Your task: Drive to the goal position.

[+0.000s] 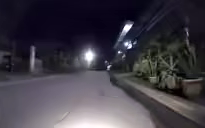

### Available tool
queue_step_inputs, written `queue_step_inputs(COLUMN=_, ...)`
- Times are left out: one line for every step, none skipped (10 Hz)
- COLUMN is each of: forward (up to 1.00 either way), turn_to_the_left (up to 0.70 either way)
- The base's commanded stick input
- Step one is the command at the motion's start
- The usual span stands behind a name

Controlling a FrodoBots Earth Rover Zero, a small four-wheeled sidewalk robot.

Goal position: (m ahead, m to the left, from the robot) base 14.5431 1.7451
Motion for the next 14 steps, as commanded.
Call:
queue_step_inputs(forward=0.7, turn_to_the_left=0.0)
queue_step_inputs(forward=0.7, turn_to_the_left=0.0)
queue_step_inputs(forward=0.7, turn_to_the_left=0.0)
queue_step_inputs(forward=0.7, turn_to_the_left=0.0)
queue_step_inputs(forward=0.7, turn_to_the_left=0.0)
queue_step_inputs(forward=0.7, turn_to_the_left=0.0)
queue_step_inputs(forward=0.7, turn_to_the_left=0.0)
queue_step_inputs(forward=0.7, turn_to_the_left=0.0)
queue_step_inputs(forward=0.7, turn_to_the_left=0.0)
queue_step_inputs(forward=0.7, turn_to_the_left=0.0)
queue_step_inputs(forward=0.7, turn_to_the_left=0.0)
queue_step_inputs(forward=0.7, turn_to_the_left=0.0)
queue_step_inputs(forward=0.7, turn_to_the_left=0.0)
queue_step_inputs(forward=0.7, turn_to_the_left=0.0)
